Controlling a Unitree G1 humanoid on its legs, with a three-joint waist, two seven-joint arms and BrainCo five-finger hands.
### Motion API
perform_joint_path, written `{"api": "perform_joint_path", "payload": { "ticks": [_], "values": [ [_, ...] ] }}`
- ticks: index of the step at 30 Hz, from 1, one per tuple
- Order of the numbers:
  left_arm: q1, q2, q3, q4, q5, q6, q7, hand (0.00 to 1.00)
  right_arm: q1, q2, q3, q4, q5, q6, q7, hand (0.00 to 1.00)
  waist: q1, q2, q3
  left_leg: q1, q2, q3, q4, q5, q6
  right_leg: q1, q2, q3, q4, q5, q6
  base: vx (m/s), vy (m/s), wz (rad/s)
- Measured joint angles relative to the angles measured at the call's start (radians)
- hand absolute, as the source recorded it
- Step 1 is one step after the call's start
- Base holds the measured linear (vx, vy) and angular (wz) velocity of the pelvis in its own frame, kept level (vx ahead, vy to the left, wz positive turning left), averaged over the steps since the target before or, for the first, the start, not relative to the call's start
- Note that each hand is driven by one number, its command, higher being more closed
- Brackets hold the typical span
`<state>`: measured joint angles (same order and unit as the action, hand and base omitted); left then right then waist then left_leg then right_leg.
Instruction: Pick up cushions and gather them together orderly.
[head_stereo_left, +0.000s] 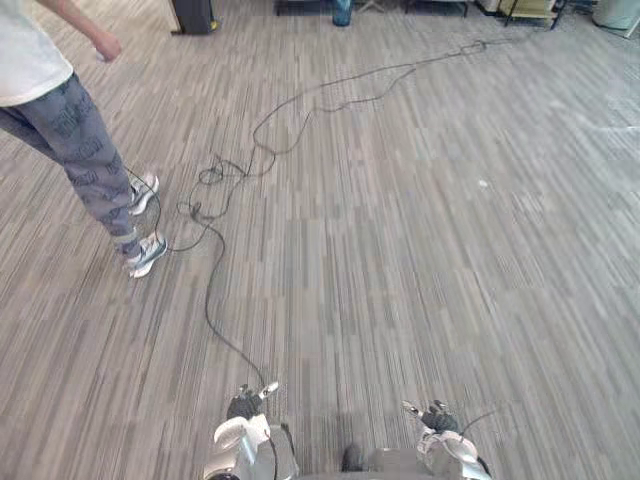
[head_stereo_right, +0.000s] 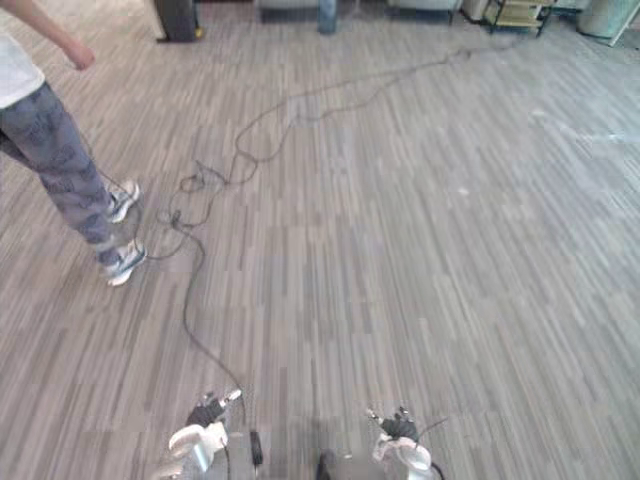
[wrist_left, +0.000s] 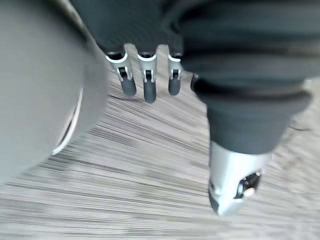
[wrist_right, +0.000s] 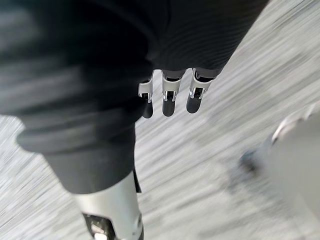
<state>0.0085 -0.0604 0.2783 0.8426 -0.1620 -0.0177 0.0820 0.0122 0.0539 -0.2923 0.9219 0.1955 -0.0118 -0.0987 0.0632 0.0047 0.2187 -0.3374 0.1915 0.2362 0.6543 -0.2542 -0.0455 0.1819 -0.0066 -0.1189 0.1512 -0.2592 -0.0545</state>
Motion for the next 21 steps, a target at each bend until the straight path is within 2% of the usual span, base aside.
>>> {"api": "perform_joint_path", "payload": {
  "ticks": [1, 2, 3, 4, 5, 6, 7, 8, 9, 10, 11, 12, 13, 14, 15, 16, 18, 19, 20, 21],
  "values": [
    [0.022, -0.003, 0.001, -0.017, -0.009, -0.008, 0.002, 0.0, 0.008, 0.014, 0.003, -0.001, -0.001, 0.0, 0.001, 0.0, 0.009, -0.004, -0.02, -0.021, -0.05, -0.089, -0.241, 0.051, -0.027, 0.04, -0.043, 0.058, -0.017, -0.065, 0.036, 0.59, 0.279, -0.93],
    [0.026, -0.002, 0.001, -0.019, -0.016, -0.011, 0.002, 0.0, 0.009, 0.015, 0.005, 0.0, -0.002, 0.0, 0.0, 0.0, 0.01, -0.001, -0.022, -0.029, -0.053, -0.114, -0.272, 0.078, -0.04, 0.046, -0.05, 0.075, -0.015, -0.081, 0.041, 0.62, 0.341, -1.23],
    [0.042, 0.002, 0.007, -0.023, -0.031, -0.015, 0.002, 0.0, 0.019, 0.015, 0.025, 0.006, -0.008, 0.009, 0.002, 0.0, 0.013, -0.02, -0.043, -0.033, -0.08, -0.14, -0.234, 0.164, -0.051, 0.064, -0.086, 0.118, -0.006, -0.127, 0.045, 0.41, 0.28, -0.86],
    [0.05, 0.008, 0.01, -0.025, -0.036, -0.015, 0.002, 0.0, 0.029, 0.014, 0.033, 0.012, -0.012, 0.014, 0.004, 0.0, 0.017, -0.029, -0.068, -0.036, -0.1, -0.136, -0.211, 0.17, -0.04, 0.06, -0.106, 0.149, 0.014, -0.132, 0.048, 0.58, 0.354, -1.01],
    [0.054, 0.022, 0.019, -0.025, -0.036, -0.013, 0.006, 0.0, 0.051, 0.014, 0.033, 0.015, -0.033, 0.019, 0.004, 0.0, 0.018, -0.064, -0.095, -0.035, -0.109, -0.088, -0.159, 0.105, -0.009, 0.02, -0.142, 0.201, 0.088, -0.105, 0.087, 0.84, 0.485, -0.92],
    [0.051, 0.038, 0.019, -0.015, -0.036, -0.012, 0.008, 0.0, 0.06, 0.017, 0.044, 0.014, -0.04, 0.019, 0.004, 0.0, 0.019, -0.088, -0.102, -0.005, -0.111, -0.037, -0.125, 0.057, 0.021, -0.044, -0.16, 0.256, 0.238, -0.077, 0.115, 0.82, 0.465, -0.83],
    [0.046, 0.046, 0.019, -0.005, -0.035, -0.012, 0.008, 0.0, 0.06, 0.017, 0.048, 0.014, -0.04, 0.019, 0.004, 0.0, 0.019, -0.098, -0.101, 0.015, -0.112, -0.019, -0.123, 0.039, 0.029, -0.076, -0.164, 0.272, 0.323, -0.057, 0.125, 0.65, 0.375, -0.89],
    [0.028, 0.059, 0.018, 0.025, -0.032, -0.01, 0.01, 0.0, 0.058, 0.012, 0.055, 0.012, -0.041, 0.017, 0.008, 0.0, 0.017, -0.108, -0.09, 0.091, -0.114, 0.023, -0.144, 0.008, 0.048, -0.178, -0.164, 0.291, 0.574, 0.047, 0.185, 0.47, 0.263, -0.87],
    [0.018, 0.062, 0.016, 0.048, -0.028, -0.004, 0.014, 0.0, 0.058, 0.008, 0.059, 0.009, -0.041, 0.016, 0.015, 0.0, 0.015, -0.095, -0.073, 0.175, -0.114, 0.055, -0.172, -0.011, 0.054, -0.246, -0.159, 0.285, 0.746, 0.078, 0.211, 0.56, 0.284, -1.17],
    [0.009, 0.06, 0.001, 0.074, -0.027, 0.005, 0.02, 0.0, 0.054, 0.003, 0.058, -0.009, -0.042, 0.008, 0.015, 0.0, 0.0, -0.083, -0.065, 0.286, -0.113, 0.08, -0.226, -0.021, 0.065, -0.316, -0.152, 0.226, 0.878, 0.063, 0.19, 0.53, 0.259, -0.95],
    [0.009, 0.058, -0.007, 0.081, -0.026, 0.006, 0.022, 0.0, 0.054, 0.003, 0.058, -0.012, -0.042, 0.004, 0.016, 0.0, -0.002, -0.076, -0.065, 0.325, -0.111, 0.093, -0.252, -0.022, 0.066, -0.344, -0.152, 0.191, 0.903, 0.055, 0.177, 0.56, 0.262, -1.05],
    [0.004, 0.05, -0.027, 0.095, -0.026, 0.008, 0.023, 0.0, 0.055, 0.004, 0.057, -0.031, -0.046, -0.003, 0.017, 0.0, -0.007, -0.06, -0.07, 0.415, -0.106, 0.135, -0.323, -0.04, 0.063, -0.428, -0.149, 0.082, 0.925, 0.034, 0.142, 0.53, 0.254, -0.94],
    [-0.013, 0.04, -0.032, 0.1, -0.026, 0.009, 0.022, 0.0, 0.047, 0.009, 0.042, -0.046, -0.05, -0.012, 0.018, 0.0, -0.013, -0.056, -0.067, 0.486, -0.109, 0.156, -0.388, -0.084, 0.028, -0.517, -0.152, -0.034, 0.905, 0.02, 0.126, 0.54, 0.254, -0.98],
    [-0.028, 0.041, -0.033, 0.115, -0.026, 0.012, 0.022, 0.0, 0.042, 0.008, 0.035, -0.044, -0.052, -0.008, 0.021, 0.0, -0.012, -0.069, -0.06, 0.523, -0.122, 0.179, -0.408, -0.089, 0.019, -0.559, -0.155, -0.086, 0.852, 0.02, 0.124, 0.48, 0.175, -0.6],
    [-0.032, 0.039, -0.035, 0.123, -0.025, 0.014, 0.022, 0.0, 0.041, 0.008, 0.023, -0.046, -0.054, -0.007, 0.021, 0.0, -0.017, -0.07, -0.06, 0.54, -0.123, 0.186, -0.417, -0.096, 0.013, -0.576, -0.149, -0.12, 0.812, 0.016, 0.117, 0.4, 0.109, -0.33],
    [-0.035, 0.033, -0.038, 0.136, -0.021, 0.021, 0.021, 0.0, 0.039, 0.007, -0.013, -0.044, -0.068, -0.009, 0.02, 0.0, -0.031, -0.068, -0.059, 0.591, -0.132, 0.194, -0.452, -0.097, 0.011, -0.596, -0.144, -0.209, 0.695, 0.013, 0.095, 0.54, 0.105, -0.04],
    [-0.036, 0.027, -0.054, 0.14, -0.013, 0.024, 0.021, 0.0, 0.03, 0.003, -0.052, -0.043, -0.071, -0.008, 0.019, 0.0, -0.063, -0.057, -0.052, 0.649, -0.135, 0.182, -0.493, -0.097, 0.011, -0.615, -0.113, -0.286, 0.492, 0.058, 0.047, 0.61, 0.072, 0.27],
    [-0.03, 0.028, -0.07, 0.141, 0.004, 0.024, 0.018, 0.0, 0.04, 0.001, -0.061, -0.032, -0.074, -0.007, 0.017, 0.0, -0.067, -0.059, -0.052, 0.679, -0.154, 0.156, -0.511, -0.096, 0.011, -0.612, -0.092, -0.294, 0.359, 0.124, 0.018, 0.81, 0.01, 0.41],
    [-0.022, 0.017, -0.067, 0.149, 0.009, 0.024, 0.011, 0.0, 0.051, -0.014, -0.064, -0.022, -0.074, -0.006, 0.019, 0.0, -0.07, -0.047, -0.045, 0.726, -0.165, 0.112, -0.509, -0.096, 0.011, -0.609, -0.077, -0.272, 0.355, 0.213, -0.13, 0.82, -0.018, 0.18],
    [-0.016, 0.002, -0.055, 0.15, 0.013, 0.026, 0.012, 0.0, 0.047, -0.033, -0.07, -0.028, -0.072, -0.005, 0.022, 0.0, -0.072, -0.02, -0.048, 0.734, -0.145, 0.098, -0.489, -0.088, -0.004, -0.598, -0.072, -0.28, 0.382, 0.18, -0.129, 0.71, -0.048, -0.09]
  ]
}}
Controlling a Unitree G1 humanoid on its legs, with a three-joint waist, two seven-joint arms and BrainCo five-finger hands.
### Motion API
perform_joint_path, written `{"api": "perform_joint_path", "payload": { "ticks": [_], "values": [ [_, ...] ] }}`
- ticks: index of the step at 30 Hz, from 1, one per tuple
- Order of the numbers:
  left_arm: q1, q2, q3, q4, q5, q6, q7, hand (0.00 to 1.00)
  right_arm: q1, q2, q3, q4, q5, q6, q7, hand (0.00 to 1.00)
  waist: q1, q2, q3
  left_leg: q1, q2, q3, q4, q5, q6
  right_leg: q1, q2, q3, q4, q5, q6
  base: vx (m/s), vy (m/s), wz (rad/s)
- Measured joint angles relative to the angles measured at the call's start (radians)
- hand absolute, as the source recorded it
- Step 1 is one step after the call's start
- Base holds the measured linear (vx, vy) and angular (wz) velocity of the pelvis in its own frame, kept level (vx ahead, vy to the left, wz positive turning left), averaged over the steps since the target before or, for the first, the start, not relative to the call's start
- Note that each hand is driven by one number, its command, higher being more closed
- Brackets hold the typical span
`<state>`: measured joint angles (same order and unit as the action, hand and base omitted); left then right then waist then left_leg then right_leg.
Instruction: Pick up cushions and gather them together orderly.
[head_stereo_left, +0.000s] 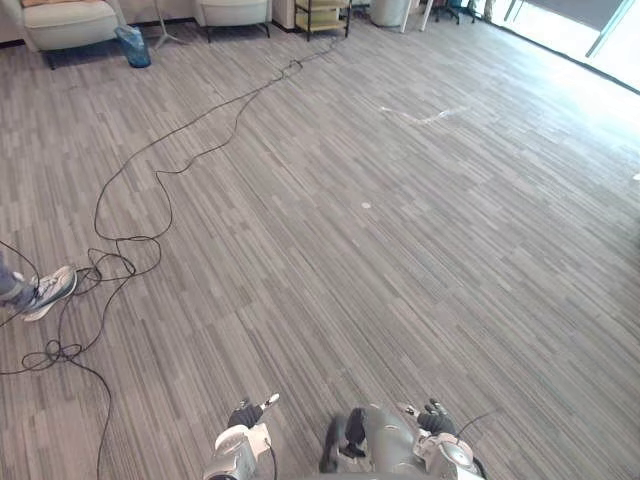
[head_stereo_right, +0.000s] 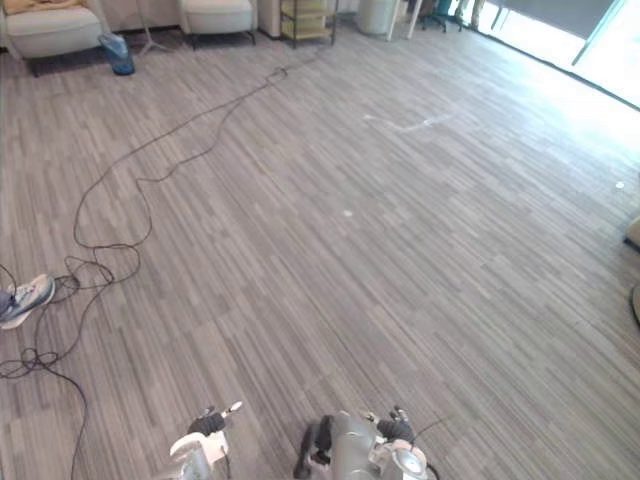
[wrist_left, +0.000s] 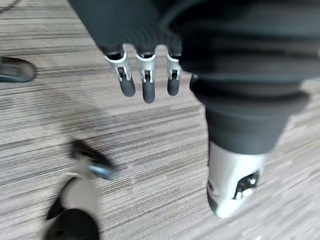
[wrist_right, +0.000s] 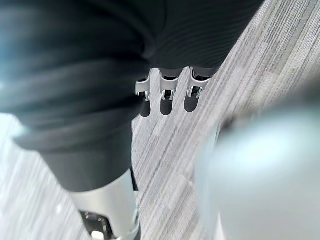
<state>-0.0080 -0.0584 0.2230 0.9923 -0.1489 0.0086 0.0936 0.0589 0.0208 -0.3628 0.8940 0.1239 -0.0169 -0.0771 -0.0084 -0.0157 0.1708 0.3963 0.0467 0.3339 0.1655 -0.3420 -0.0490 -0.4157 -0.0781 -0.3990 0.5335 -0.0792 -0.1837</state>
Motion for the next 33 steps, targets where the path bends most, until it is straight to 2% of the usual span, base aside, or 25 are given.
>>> {"api": "perform_joint_path", "payload": {
  "ticks": [1, 3, 4, 5, 6, 7, 8, 9, 11, 13, 14, 15, 16, 17, 19, 20, 21, 22, 23, 24, 26, 28, 31, 32, 33],
  "values": [
    [0.002, -0.006, 0.004, 0.0, 0.003, 0.0, -0.004, 0.0, -0.005, -0.008, 0.001, -0.009, -0.004, -0.001, -0.002, 0.0, -0.001, 0.036, 0.007, -0.052, 0.032, -0.029, 0.15, 0.047, -0.06, 0.014, 0.013, 0.009, 0.029, -0.066, 0.015, 0.69, -0.097, -0.3],
    [-0.002, -0.009, 0.007, -0.006, 0.01, 0.001, -0.005, 0.0, -0.014, -0.018, -0.007, -0.015, -0.004, 0.0, -0.001, 0.0, -0.002, 0.065, 0.028, -0.177, 0.07, -0.085, 0.467, 0.189, -0.076, 0.076, 0.051, 0.043, -0.001, -0.102, 0.022, 0.67, -0.096, -0.54],
    [0.003, -0.009, 0.019, -0.023, 0.01, 0.002, -0.008, 0.0, -0.023, -0.028, -0.001, -0.009, -0.003, 0.003, -0.008, 0.0, 0.008, 0.086, 0.042, -0.289, 0.116, -0.119, 0.718, 0.295, -0.111, 0.15, 0.1, 0.081, -0.057, -0.116, 0.016, 0.76, 0.011, -1.15],
    [0.012, -0.001, 0.033, -0.046, 0.009, -0.001, -0.01, 0.0, -0.03, -0.026, 0.016, -0.003, 0.0, 0.005, -0.012, 0.0, 0.017, 0.079, 0.058, -0.387, 0.148, -0.116, 0.902, 0.234, -0.061, 0.244, 0.133, 0.133, -0.102, -0.135, 0.011, 0.63, 0.037, -1.2],
    [0.013, 0.006, 0.031, -0.06, 0.01, -0.003, -0.01, 0.0, -0.032, -0.02, 0.025, 0.001, 0.005, 0.005, -0.013, 0.0, 0.022, 0.069, 0.064, -0.425, 0.152, -0.116, 0.939, 0.207, -0.043, 0.279, 0.136, 0.152, -0.118, -0.144, 0.01, 0.74, 0.055, -1.16],
    [0.014, 0.017, 0.029, -0.094, 0.009, -0.006, -0.01, 0.0, -0.042, -0.009, 0.056, 0.005, 0.013, 0.008, -0.014, 0.0, 0.028, 0.039, 0.072, -0.512, 0.155, -0.106, 0.949, 0.162, -0.019, 0.359, 0.136, 0.205, -0.165, -0.159, 0.018, 0.47, 0.054, -0.85],
    [0.017, 0.019, 0.024, -0.107, 0.009, -0.009, -0.01, 0.0, -0.039, -0.004, 0.07, 0.005, 0.019, 0.009, -0.014, 0.0, 0.033, 0.031, 0.07, -0.557, 0.16, -0.096, 0.927, 0.143, -0.011, 0.392, 0.136, 0.23, -0.195, -0.161, 0.023, 0.68, 0.107, -1.4],
    [0.025, 0.02, 0.017, -0.134, 0.009, -0.021, -0.01, 0.0, -0.039, 0.012, 0.085, 0.013, 0.036, 0.009, -0.014, 0.0, 0.053, 0.012, 0.056, -0.646, 0.179, -0.06, 0.775, 0.104, 0.006, 0.463, 0.131, 0.31, -0.258, -0.167, 0.05, 0.45, 0.113, -1.15],
    [0.025, 0.009, 0.021, -0.146, 0.009, -0.026, -0.01, 0.0, -0.04, 0.018, 0.082, 0.018, 0.036, 0.009, -0.014, 0.0, 0.066, 0.018, 0.054, -0.685, 0.175, -0.051, 0.602, 0.1, 0.006, 0.531, 0.122, 0.367, -0.295, -0.18, 0.073, 0.62, 0.211, -1.08],
    [0.031, 0.003, 0.023, -0.158, 0.009, -0.031, -0.01, 0.0, -0.037, 0.026, 0.08, 0.024, 0.035, 0.01, -0.014, 0.0, 0.07, 0.019, 0.047, -0.711, 0.135, -0.101, 0.303, 0.14, -0.027, 0.613, 0.086, 0.436, -0.35, -0.211, 0.116, 0.66, 0.316, -1.05],
    [0.034, 0.006, 0.018, -0.158, 0.01, -0.038, -0.01, 0.0, -0.037, 0.031, 0.081, 0.027, 0.035, 0.01, -0.013, 0.0, 0.074, 0.018, 0.041, -0.718, 0.119, -0.139, 0.188, 0.231, -0.046, 0.65, 0.06, 0.479, -0.371, -0.239, 0.136, 0.67, 0.44, -1.02],
    [0.037, 0.006, 0.015, -0.156, 0.009, -0.04, -0.01, 0.0, -0.035, 0.036, 0.083, 0.032, 0.035, 0.01, -0.013, 0.0, 0.075, 0.014, 0.027, -0.712, 0.104, -0.145, 0.189, 0.296, -0.052, 0.658, 0.043, 0.506, -0.371, -0.25, 0.146, 0.82, 0.533, -1.02],
    [0.039, 0.026, 0.015, -0.153, 0.01, -0.039, -0.009, 0.0, -0.028, 0.045, 0.102, 0.047, 0.037, 0.015, -0.012, 0.0, 0.073, -0.015, -0.002, -0.707, 0.077, -0.111, 0.197, 0.271, -0.017, 0.644, 0.007, 0.542, -0.35, -0.239, 0.146, 0.84, 0.55, -0.95],
    [0.04, 0.029, 0.014, -0.14, 0.011, -0.035, -0.008, 0.0, -0.019, 0.042, 0.109, 0.043, 0.036, 0.016, -0.008, 0.0, 0.07, -0.032, -0.025, -0.703, 0.08, -0.059, 0.239, 0.24, 0.028, 0.596, -0.023, 0.576, -0.282, -0.194, 0.204, 0.69, 0.43, -0.84],
    [0.04, 0.042, 0.013, -0.132, 0.011, -0.033, -0.008, 0.0, -0.009, 0.048, 0.109, 0.04, 0.036, 0.016, -0.008, 0.0, 0.071, -0.054, -0.03, -0.637, 0.065, -0.004, 0.258, 0.193, 0.058, 0.56, -0.042, 0.603, -0.138, -0.131, 0.267, 0.64, 0.398, -0.83],
    [0.04, 0.047, 0.01, -0.114, 0.012, -0.026, -0.008, 0.0, -0.006, 0.044, 0.111, 0.036, 0.036, 0.014, -0.008, 0.0, 0.07, -0.05, -0.026, -0.557, 0.059, 0.022, 0.23, 0.174, 0.076, 0.491, -0.042, 0.602, 0.054, -0.041, 0.314, 0.58, 0.341, -0.96],
    [0.039, 0.048, 0.008, -0.103, 0.012, -0.022, -0.008, 0.0, -0.004, 0.041, 0.113, 0.034, 0.035, 0.011, -0.005, 0.0, 0.066, -0.037, -0.018, -0.493, 0.051, 0.028, 0.2, 0.162, 0.086, 0.423, -0.037, 0.588, 0.217, -0.019, 0.346, 0.51, 0.274, -1.07],
    [0.03, 0.044, 0.002, -0.082, 0.012, -0.018, -0.008, 0.0, 0.0, 0.038, 0.113, 0.017, 0.034, 0.003, -0.002, 0.0, 0.06, -0.026, -0.014, -0.403, 0.046, 0.034, 0.152, 0.141, 0.082, 0.347, -0.02, 0.553, 0.389, -0.046, 0.328, 0.44, 0.23, -0.96],
    [0.023, 0.044, -0.02, -0.056, 0.012, -0.014, -0.007, 0.0, 0.001, 0.035, 0.112, -0.009, 0.034, -0.003, -0.002, 0.0, 0.052, -0.009, -0.018, -0.322, 0.045, 0.048, 0.093, 0.125, 0.073, 0.262, -0.004, 0.475, 0.472, -0.102, 0.302, 0.43, 0.221, -0.76],
    [0.014, 0.044, -0.029, -0.047, 0.013, -0.012, -0.008, 0.0, 0.001, 0.037, 0.111, -0.013, 0.033, -0.003, -0.002, 0.0, 0.048, -0.008, -0.018, -0.285, 0.043, 0.063, 0.063, 0.121, 0.073, 0.223, -0.004, 0.42, 0.478, -0.122, 0.289, 0.41, 0.206, -0.53],
    [-0.017, 0.041, -0.047, -0.018, 0.014, -0.01, -0.009, 0.0, -0.008, 0.039, 0.101, -0.022, 0.033, -0.011, 0.0, 0.0, 0.039, -0.016, -0.011, -0.177, 0.029, 0.087, -0.035, 0.116, 0.071, 0.105, -0.013, 0.207, 0.351, -0.179, 0.218, 0.44, 0.169, -0.26],
    [-0.022, 0.034, -0.049, -0.009, 0.024, -0.009, -0.011, 0.0, -0.015, 0.039, 0.075, -0.014, 0.033, -0.012, 0.0, 0.0, 0.019, -0.027, -0.005, -0.116, 0.01, 0.083, -0.067, 0.116, 0.071, 0.076, -0.011, 0.13, 0.154, -0.16, 0.203, 0.45, 0.072, 0.2],
    [-0.006, 0.025, -0.07, -0.006, 0.041, -0.005, -0.013, 0.0, -0.015, 0.027, 0.048, -0.013, 0.032, -0.011, -0.001, 0.0, -0.008, -0.03, 0.001, -0.029, -0.029, 0.025, -0.12, 0.083, 0.088, 0.059, -0.009, 0.144, -0.142, -0.018, 0.196, 0.48, -0.052, 0.57],
    [0.003, 0.023, -0.075, -0.005, 0.043, -0.004, -0.014, 0.0, -0.013, 0.022, 0.05, -0.009, 0.032, -0.009, 0.0, 0.0, -0.008, -0.026, 0.009, 0.007, -0.037, -0.005, -0.134, 0.069, 0.08, 0.055, -0.01, 0.164, -0.124, 0.054, 0.154, 0.6, -0.151, 0.46],
    [0.009, 0.01, -0.073, -0.002, 0.051, -0.004, -0.014, 0.0, -0.017, -0.002, 0.05, -0.007, 0.031, -0.008, 0.002, 0.0, -0.001, -0.002, 0.012, 0.04, -0.026, -0.035, -0.123, 0.061, 0.072, 0.03, 0.001, 0.169, -0.019, -0.007, 0.119, 0.41, -0.114, 0.12]
  ]
}}
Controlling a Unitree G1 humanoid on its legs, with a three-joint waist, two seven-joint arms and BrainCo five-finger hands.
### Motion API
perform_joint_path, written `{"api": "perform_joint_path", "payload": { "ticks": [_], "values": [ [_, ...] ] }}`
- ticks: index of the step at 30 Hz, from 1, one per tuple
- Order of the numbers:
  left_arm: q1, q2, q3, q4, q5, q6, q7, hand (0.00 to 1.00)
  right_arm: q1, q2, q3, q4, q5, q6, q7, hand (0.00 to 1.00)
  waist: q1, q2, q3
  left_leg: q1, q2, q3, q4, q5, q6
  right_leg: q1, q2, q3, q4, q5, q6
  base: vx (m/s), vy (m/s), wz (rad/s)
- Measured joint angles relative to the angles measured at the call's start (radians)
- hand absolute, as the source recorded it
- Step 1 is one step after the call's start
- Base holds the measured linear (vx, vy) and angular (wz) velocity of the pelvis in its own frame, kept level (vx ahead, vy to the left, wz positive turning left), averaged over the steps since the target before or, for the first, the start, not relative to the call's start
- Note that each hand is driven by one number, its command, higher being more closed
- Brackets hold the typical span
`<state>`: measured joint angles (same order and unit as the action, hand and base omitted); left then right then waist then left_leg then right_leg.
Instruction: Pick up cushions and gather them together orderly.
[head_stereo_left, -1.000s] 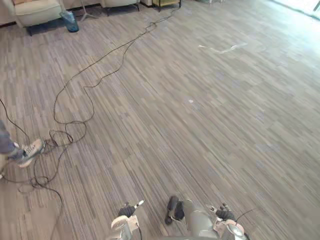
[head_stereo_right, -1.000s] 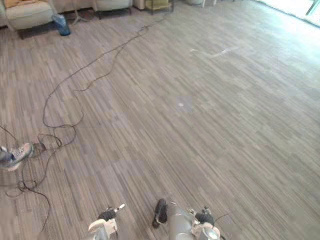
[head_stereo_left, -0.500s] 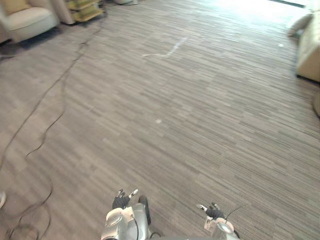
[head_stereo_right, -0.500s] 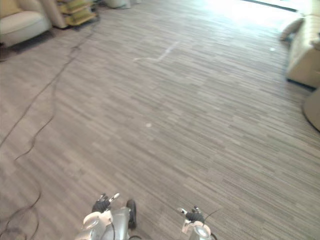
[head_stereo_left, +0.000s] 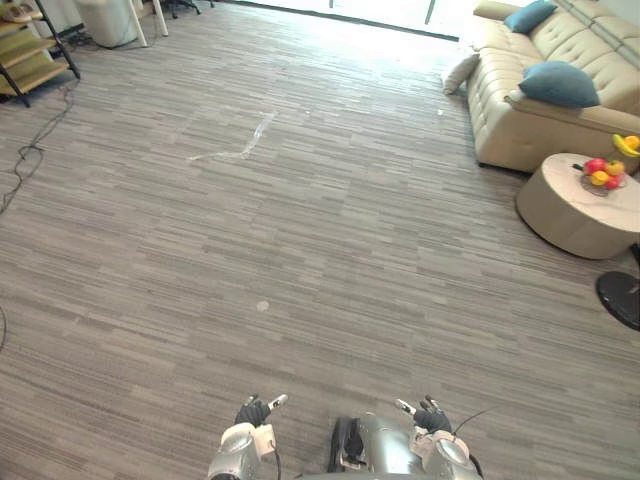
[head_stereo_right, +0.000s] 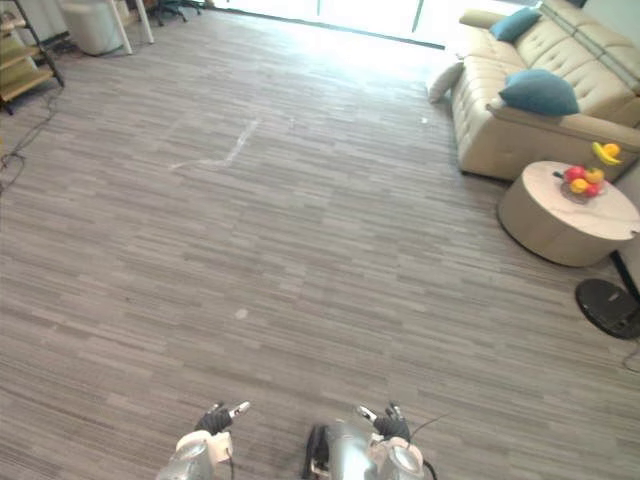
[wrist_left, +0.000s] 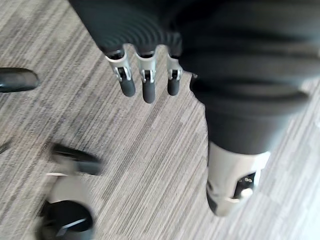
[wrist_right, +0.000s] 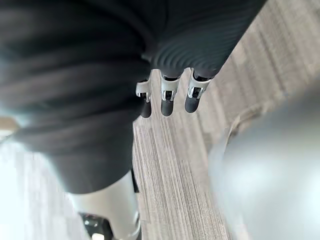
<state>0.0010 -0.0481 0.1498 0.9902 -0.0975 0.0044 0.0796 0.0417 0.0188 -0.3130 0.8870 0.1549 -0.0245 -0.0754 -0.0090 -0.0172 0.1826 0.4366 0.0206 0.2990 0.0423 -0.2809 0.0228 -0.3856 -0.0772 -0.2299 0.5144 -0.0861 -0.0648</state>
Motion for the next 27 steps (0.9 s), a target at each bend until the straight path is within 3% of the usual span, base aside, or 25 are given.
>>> {"api": "perform_joint_path", "payload": {
  "ticks": [2, 3, 5, 6, 7, 9, 10, 11, 13, 15, 16, 17, 18, 19, 20, 21, 22, 23, 24, 25, 27],
  "values": [
    [0.008, -0.007, 0.002, 0.0, 0.019, 0.002, 0.0, 0.0, -0.001, -0.018, -0.001, -0.006, 0.0, -0.001, 0.003, 0.0, -0.002, 0.041, -0.002, -0.031, 0.036, -0.029, 0.122, 0.0, -0.004, 0.006, 0.015, 0.0, 0.054, -0.078, -0.012, 0.54, -0.23, -0.19],
    [0.011, -0.009, -0.002, -0.001, 0.02, 0.002, -0.002, 0.0, -0.003, -0.024, -0.002, -0.011, 0.001, 0.0, 0.004, 0.0, -0.01, 0.063, -0.009, -0.128, 0.082, -0.073, 0.338, 0.011, -0.062, 0.033, 0.04, -0.001, 0.039, -0.107, -0.014, 0.61, -0.28, -0.18],
    [0.011, -0.008, 0.005, -0.019, 0.023, 0.004, -0.006, 0.0, -0.005, -0.025, 0.001, -0.012, 0.001, 0.0, 0.003, 0.0, -0.016, 0.082, 0.001, -0.302, 0.142, -0.173, 0.716, 0.123, -0.242, 0.111, 0.091, 0.006, -0.021, -0.127, -0.023, 0.42, -0.157, -0.18],
    [0.02, -0.008, 0.014, -0.033, 0.022, 0.003, -0.007, 0.0, -0.006, -0.025, 0.005, -0.009, 0.003, -0.001, 0.001, 0.0, -0.01, 0.086, 0.007, -0.361, 0.172, -0.171, 0.863, 0.134, -0.247, 0.16, 0.117, 0.015, -0.055, -0.132, -0.031, 0.54, -0.128, -0.44],
    [0.02, -0.007, 0.031, -0.059, 0.019, 0.001, -0.007, 0.0, -0.011, -0.024, 0.017, -0.002, 0.003, 0.002, -0.003, 0.0, -0.001, 0.079, 0.023, -0.422, 0.206, -0.145, 1.001, 0.127, -0.228, 0.241, 0.145, 0.038, -0.1, -0.138, -0.052, 0.62, -0.111, -0.59],
    [0.028, 0.001, 0.04, -0.099, 0.015, -0.003, -0.004, 0.0, -0.019, -0.016, 0.065, 0.013, 0.004, 0.009, -0.007, 0.0, 0.018, 0.046, 0.033, -0.526, 0.213, -0.109, 1.053, 0.09, -0.168, 0.369, 0.16, 0.082, -0.178, -0.161, -0.074, 0.46, -0.051, -0.65],
    [0.034, 0.007, 0.038, -0.118, 0.007, -0.01, -0.004, 0.0, -0.021, -0.01, 0.088, 0.02, 0.004, 0.012, -0.007, 0.0, 0.021, 0.042, 0.03, -0.592, 0.213, -0.07, 1.0, 0.064, -0.147, 0.423, 0.161, 0.107, -0.232, -0.163, -0.073, 0.45, -0.001, -0.81],
    [0.04, 0.004, 0.04, -0.137, -0.009, -0.017, -0.004, 0.0, -0.029, 0.003, 0.086, 0.035, 0.005, 0.017, -0.006, 0.0, 0.03, 0.031, 0.02, -0.65, 0.212, -0.012, 0.839, 0.04, -0.109, 0.48, 0.156, 0.143, -0.288, -0.153, -0.042, 0.58, 0.04, -0.8],
    [0.045, -0.012, 0.061, -0.155, -0.015, -0.021, -0.005, 0.0, -0.028, 0.011, 0.081, 0.034, 0.005, 0.021, -0.008, 0.0, 0.048, 0.042, 0.024, -0.696, 0.197, 0.018, 0.608, 0.038, -0.098, 0.546, 0.145, 0.196, -0.329, -0.168, -0.016, 0.62, 0.127, -0.8],
    [0.047, -0.011, 0.067, -0.162, -0.019, -0.024, -0.005, 0.0, -0.024, 0.018, 0.082, 0.034, 0.005, 0.025, -0.008, 0.0, 0.061, 0.043, 0.018, -0.736, 0.156, -0.018, 0.352, 0.101, -0.118, 0.625, 0.12, 0.242, -0.384, -0.19, 0.02, 0.69, 0.252, -0.73],
    [0.051, -0.009, 0.061, -0.166, -0.022, -0.026, -0.004, 0.0, -0.022, 0.016, 0.082, 0.043, 0.003, 0.025, -0.008, 0.0, 0.071, 0.041, 0.002, -0.759, 0.136, -0.048, 0.274, 0.169, -0.125, 0.653, 0.105, 0.257, -0.416, -0.203, 0.042, 0.67, 0.326, -0.93],
    [0.054, -0.006, 0.056, -0.162, -0.022, -0.028, -0.003, 0.0, -0.017, 0.02, 0.093, 0.054, 0.002, 0.029, -0.008, 0.0, 0.081, 0.032, -0.02, -0.76, 0.109, -0.059, 0.274, 0.286, -0.085, 0.677, 0.076, 0.297, -0.416, -0.212, 0.057, 0.71, 0.351, -0.82],
    [0.054, 0.0, 0.057, -0.16, -0.022, -0.028, -0.002, 0.0, -0.018, 0.022, 0.097, 0.054, 0.002, 0.029, -0.008, 0.0, 0.082, 0.028, -0.029, -0.756, 0.099, -0.061, 0.278, 0.303, -0.059, 0.676, 0.063, 0.306, -0.404, -0.216, 0.065, 0.76, 0.359, -0.58],
    [0.051, 0.022, 0.056, -0.15, -0.021, -0.023, -0.002, 0.0, -0.008, 0.036, 0.096, 0.05, 0.002, 0.029, -0.007, 0.0, 0.07, -0.018, -0.047, -0.745, 0.067, -0.023, 0.307, 0.254, -0.013, 0.634, 0.009, 0.317, -0.311, -0.21, 0.1, 0.6, 0.281, -0.27],
    [0.05, 0.027, 0.057, -0.15, -0.022, -0.021, -0.002, 0.0, 0.0, 0.043, 0.095, 0.051, 0.002, 0.03, -0.007, 0.0, 0.072, -0.031, -0.044, -0.728, 0.06, -0.006, 0.328, 0.223, 0.002, 0.598, -0.003, 0.324, -0.209, -0.191, 0.132, 0.71, 0.344, -0.34],
    [0.048, 0.036, 0.052, -0.15, -0.022, -0.02, 0.0, 0.0, 0.003, 0.05, 0.103, 0.051, 0.002, 0.032, -0.005, 0.0, 0.079, -0.047, -0.041, -0.672, 0.04, 0.012, 0.323, 0.186, 0.016, 0.519, -0.013, 0.326, 0.012, -0.13, 0.183, 0.66, 0.334, -0.37],
    [0.048, 0.039, 0.048, -0.147, -0.022, -0.019, 0.001, 0.0, 0.007, 0.044, 0.102, 0.049, 0.0, 0.031, -0.005, 0.0, 0.075, -0.045, -0.034, -0.618, 0.034, 0.019, 0.306, 0.155, 0.016, 0.443, -0.017, 0.325, 0.202, -0.041, 0.212, 0.65, 0.322, -0.38],
    [0.045, 0.041, 0.047, -0.132, -0.022, -0.017, 0.004, 0.0, 0.008, 0.041, 0.102, 0.036, 0.0, 0.026, -0.004, 0.0, 0.068, -0.039, -0.023, -0.544, 0.02, 0.019, 0.285, 0.116, 0.006, 0.36, -0.027, 0.31, 0.404, -0.01, 0.22, 0.61, 0.268, -0.24],
    [0.039, 0.041, 0.044, -0.104, -0.022, -0.01, 0.004, 0.0, 0.01, 0.038, 0.102, 0.018, 0.0, 0.017, -0.002, 0.0, 0.056, -0.038, -0.02, -0.465, 0.01, 0.02, 0.266, 0.086, 0.013, 0.298, -0.037, 0.28, 0.535, -0.035, 0.198, 0.55, 0.209, -0.18],
    [0.027, 0.038, 0.024, -0.082, -0.022, -0.004, 0.005, 0.0, 0.021, 0.035, 0.103, -0.014, 0.0, 0.011, -0.002, 0.0, 0.049, -0.017, -0.013, -0.381, 0.009, 0.022, 0.226, 0.06, 0.014, 0.237, -0.042, 0.224, 0.582, -0.077, 0.173, 0.52, 0.187, -0.1],
    [0.024, 0.031, 0.009, -0.073, -0.022, -0.001, 0.005, 0.0, 0.029, 0.04, 0.1, -0.052, 0.0, -0.002, 0.002, 0.0, 0.045, -0.009, -0.016, -0.259, 0.009, 0.022, 0.146, 0.011, -0.002, 0.096, -0.053, 0.095, 0.51, -0.129, 0.146, 0.53, 0.156, -0.03]
  ]
}}
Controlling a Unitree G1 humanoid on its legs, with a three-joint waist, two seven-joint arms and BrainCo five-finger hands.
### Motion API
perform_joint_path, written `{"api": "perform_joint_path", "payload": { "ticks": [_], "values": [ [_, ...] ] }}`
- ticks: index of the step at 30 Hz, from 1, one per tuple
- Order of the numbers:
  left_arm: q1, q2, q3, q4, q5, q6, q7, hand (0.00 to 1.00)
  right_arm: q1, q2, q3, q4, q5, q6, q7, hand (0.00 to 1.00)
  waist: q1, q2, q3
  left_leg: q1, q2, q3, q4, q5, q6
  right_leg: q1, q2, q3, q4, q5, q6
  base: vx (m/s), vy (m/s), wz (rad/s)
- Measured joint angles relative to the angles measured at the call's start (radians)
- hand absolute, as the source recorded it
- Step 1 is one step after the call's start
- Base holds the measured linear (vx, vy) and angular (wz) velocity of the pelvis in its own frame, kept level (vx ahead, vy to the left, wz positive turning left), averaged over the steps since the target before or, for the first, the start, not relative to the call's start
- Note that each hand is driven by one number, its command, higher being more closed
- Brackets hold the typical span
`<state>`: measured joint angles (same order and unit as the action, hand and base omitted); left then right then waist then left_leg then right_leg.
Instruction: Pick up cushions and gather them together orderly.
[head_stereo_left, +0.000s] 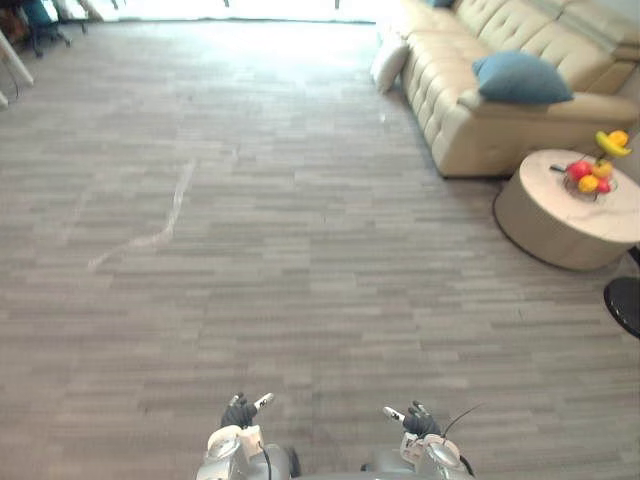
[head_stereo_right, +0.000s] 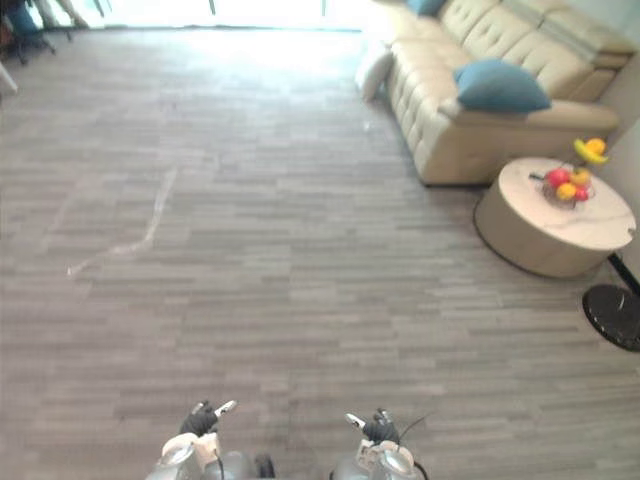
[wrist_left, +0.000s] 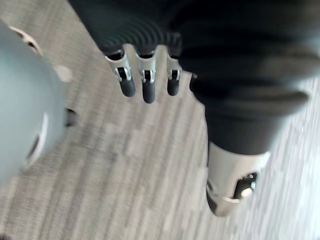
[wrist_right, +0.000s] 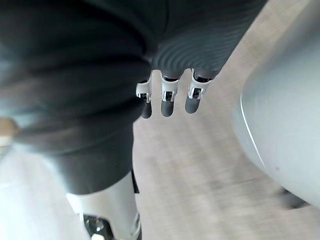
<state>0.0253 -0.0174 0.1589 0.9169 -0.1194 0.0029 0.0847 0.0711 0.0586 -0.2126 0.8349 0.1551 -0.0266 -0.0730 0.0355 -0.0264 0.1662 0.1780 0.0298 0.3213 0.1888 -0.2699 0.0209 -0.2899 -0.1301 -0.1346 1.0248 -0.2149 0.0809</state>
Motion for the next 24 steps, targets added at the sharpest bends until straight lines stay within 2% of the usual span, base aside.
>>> {"api": "perform_joint_path", "payload": {
  "ticks": [2, 3, 4, 5, 6, 7, 8, 9, 10, 11, 12, 13, 14, 15, 16, 17, 18, 20, 21, 22, 23, 24],
  "values": [
    [-0.003, -0.002, 0.0, 0.012, 0.0, 0.004, 0.0, 0.0, -0.001, 0.0, -0.013, -0.015, 0.0, -0.004, 0.008, 0.0, -0.009, -0.009, 0.007, 0.066, -0.003, -0.005, -0.025, -0.03, -0.003, -0.074, -0.004, -0.075, -0.13, -0.01, -0.015, 0.56, 0.066, 0.17],
    [-0.004, -0.009, -0.001, 0.029, 0.001, 0.005, -0.001, 0.0, -0.003, -0.007, -0.024, -0.016, 0.001, -0.004, 0.012, 0.0, -0.025, -0.01, 0.007, 0.127, -0.005, -0.013, -0.061, -0.055, -0.009, -0.103, -0.002, -0.14, -0.329, 0.014, -0.033, 0.56, 0.004, 0.3],
    [-0.005, -0.012, -0.002, 0.036, 0.001, 0.005, -0.001, 0.0, -0.004, -0.012, -0.03, -0.015, 0.002, -0.005, 0.012, 0.0, -0.032, -0.009, 0.007, 0.15, -0.007, -0.021, -0.074, -0.067, -0.014, -0.114, 0.004, -0.155, -0.414, 0.04, -0.039, 0.63, -0.033, 0.44],
    [-0.007, -0.017, -0.005, 0.043, 0.002, 0.005, -0.002, 0.0, -0.007, -0.016, -0.042, -0.014, 0.002, -0.004, 0.014, 0.0, -0.041, -0.008, 0.008, 0.19, -0.008, -0.034, -0.091, -0.085, -0.01, -0.127, 0.017, -0.158, -0.563, 0.094, -0.042, 0.54, -0.051, 0.43],
    [-0.006, -0.021, -0.007, 0.043, 0.002, 0.005, -0.002, 0.0, -0.006, -0.021, -0.044, -0.014, 0.001, -0.003, 0.012, 0.0, -0.042, -0.009, 0.008, 0.217, -0.014, -0.044, -0.104, -0.092, 0.002, -0.127, 0.024, -0.149, -0.636, 0.121, -0.041, 0.75, -0.099, 0.59],
    [-0.001, -0.027, -0.008, 0.043, 0.004, 0.004, -0.003, 0.0, 0.002, -0.025, -0.043, -0.014, 0.0, -0.002, 0.013, 0.0, -0.048, -0.005, 0.012, 0.253, -0.016, -0.084, -0.1, -0.096, 0.01, -0.129, 0.032, -0.122, -0.633, 0.187, -0.093, 0.82, -0.132, 0.59],
    [-0.002, -0.038, -0.01, 0.043, 0.011, 0.004, -0.004, 0.0, 0.006, -0.045, -0.044, -0.017, 0.0, 0.0, 0.014, 0.0, -0.054, 0.016, 0.01, 0.275, 0.01, -0.122, -0.07, -0.092, 0.004, -0.128, 0.041, -0.105, -0.565, 0.225, -0.147, 0.98, -0.188, 0.48],
    [-0.005, -0.042, -0.013, 0.044, 0.012, 0.004, -0.005, 0.0, 0.004, -0.06, -0.051, -0.017, 0.0, -0.001, 0.014, 0.0, -0.053, 0.045, 0.012, 0.275, 0.027, -0.143, -0.029, -0.078, -0.021, -0.131, 0.045, -0.116, -0.503, 0.174, -0.169, 0.96, -0.222, 0.25],
    [-0.003, -0.045, -0.021, 0.043, 0.016, 0.004, -0.01, 0.0, -0.003, -0.071, -0.058, -0.02, 0.0, -0.001, 0.013, 0.0, -0.052, 0.071, 0.014, 0.246, 0.051, -0.166, 0.069, -0.042, -0.074, -0.124, 0.049, -0.13, -0.453, 0.113, -0.178, 0.78, -0.209, 0.07],
    [-0.004, -0.045, -0.016, 0.042, 0.019, 0.004, -0.008, 0.0, -0.008, -0.079, -0.057, -0.018, 0.0, 0.001, 0.014, 0.0, -0.053, 0.088, 0.016, 0.15, 0.071, -0.201, 0.282, 0.027, -0.128, -0.101, 0.064, -0.131, -0.444, 0.063, -0.18, 0.77, -0.211, 0.01],
    [-0.005, -0.045, -0.007, 0.039, 0.019, 0.005, -0.009, 0.0, -0.013, -0.084, -0.057, -0.017, 0.001, 0.001, 0.012, 0.0, -0.053, 0.102, 0.026, 0.072, 0.088, -0.229, 0.45, 0.119, -0.166, -0.062, 0.076, -0.133, -0.466, 0.044, -0.178, 0.75, -0.161, -0.07],
    [-0.002, -0.042, 0.007, 0.035, 0.018, 0.005, -0.01, 0.0, -0.025, -0.09, -0.056, -0.013, 0.001, 0.004, 0.01, 0.0, -0.049, 0.117, 0.046, -0.047, 0.127, -0.245, 0.699, 0.197, -0.21, 0.014, 0.107, -0.13, -0.516, 0.027, -0.187, 0.72, -0.132, -0.2],
    [-0.005, -0.04, 0.025, 0.016, 0.009, 0.005, -0.01, 0.0, -0.035, -0.087, -0.052, -0.001, 0.001, 0.01, 0.007, 0.0, -0.04, 0.118, 0.065, -0.12, 0.166, -0.221, 0.855, 0.178, -0.182, 0.099, 0.129, -0.124, -0.563, 0.018, -0.192, 0.69, -0.083, -0.42],
    [-0.004, -0.036, 0.038, -0.013, 0.006, 0.002, -0.006, 0.0, -0.043, -0.074, -0.026, 0.019, 0.002, 0.015, 0.0, 0.0, -0.024, 0.1, 0.077, -0.192, 0.191, -0.179, 0.948, 0.129, -0.149, 0.212, 0.142, -0.103, -0.628, 0.01, -0.196, 0.65, -0.06, -0.45],
    [0.0, -0.031, 0.038, -0.027, 0.006, 0.0, -0.006, 0.0, -0.043, -0.059, 0.0, 0.023, 0.003, 0.017, -0.003, 0.0, -0.015, 0.084, 0.076, -0.249, 0.195, -0.149, 0.939, 0.099, -0.133, 0.281, 0.142, -0.092, -0.686, 0.009, -0.193, 0.72, -0.06, -0.49],
    [0.009, -0.025, 0.037, -0.05, 0.005, -0.004, -0.006, 0.0, -0.044, -0.039, 0.031, 0.024, 0.003, 0.017, -0.005, 0.0, -0.007, 0.061, 0.06, -0.329, 0.206, -0.088, 0.853, 0.068, -0.103, 0.354, 0.139, -0.071, -0.771, 0.006, -0.182, 0.56, -0.031, -0.35],
    [0.009, -0.028, 0.037, -0.062, 0.001, -0.008, -0.007, 0.0, -0.049, -0.031, 0.039, 0.024, 0.003, 0.018, -0.005, 0.0, -0.001, 0.062, 0.056, -0.365, 0.211, -0.064, 0.797, 0.055, -0.095, 0.383, 0.138, -0.06, -0.8, 0.002, -0.174, 0.54, 0.009, -0.45],
    [0.014, -0.041, 0.038, -0.087, -0.001, -0.015, -0.007, 0.0, -0.051, -0.02, 0.045, 0.03, 0.004, 0.022, -0.006, 0.0, 0.01, 0.066, 0.052, -0.426, 0.194, -0.01, 0.475, 0.051, -0.09, 0.471, 0.126, -0.025, -0.863, -0.015, -0.137, 0.66, 0.111, -0.47],
    [0.021, -0.04, 0.042, -0.09, -0.002, -0.018, -0.007, 0.0, -0.052, -0.015, 0.046, 0.044, 0.003, 0.024, -0.006, 0.0, 0.024, 0.069, 0.05, -0.424, 0.17, -0.005, 0.266, 0.085, -0.094, 0.511, 0.116, -0.002, -0.884, -0.032, -0.115, 0.64, 0.177, -0.52],
    [0.028, -0.042, 0.053, -0.094, -0.004, -0.02, -0.007, 0.0, -0.051, -0.007, 0.052, 0.05, 0.0, 0.027, -0.005, 0.0, 0.029, 0.069, 0.05, -0.428, 0.159, -0.011, 0.157, 0.124, -0.094, 0.543, 0.108, 0.014, -0.9, -0.051, -0.103, 0.52, 0.19, -0.54],
    [0.034, -0.041, 0.062, -0.105, -0.007, -0.02, -0.006, 0.0, -0.05, -0.004, 0.056, 0.055, 0.0, 0.032, -0.007, 0.0, 0.032, 0.061, 0.046, -0.442, 0.143, -0.028, 0.111, 0.21, -0.099, 0.572, 0.093, 0.029, -0.915, -0.069, -0.085, 0.55, 0.254, -0.57],
    [0.044, -0.035, 0.069, -0.113, -0.014, -0.021, -0.003, 0.0, -0.046, 0.0, 0.063, 0.059, -0.002, 0.034, -0.008, 0.0, 0.036, 0.043, 0.017, -0.438, 0.108, -0.026, 0.108, 0.284, -0.063, 0.588, 0.069, 0.059, -0.93, -0.081, -0.068, 0.71, 0.304, -0.42]
  ]
}}
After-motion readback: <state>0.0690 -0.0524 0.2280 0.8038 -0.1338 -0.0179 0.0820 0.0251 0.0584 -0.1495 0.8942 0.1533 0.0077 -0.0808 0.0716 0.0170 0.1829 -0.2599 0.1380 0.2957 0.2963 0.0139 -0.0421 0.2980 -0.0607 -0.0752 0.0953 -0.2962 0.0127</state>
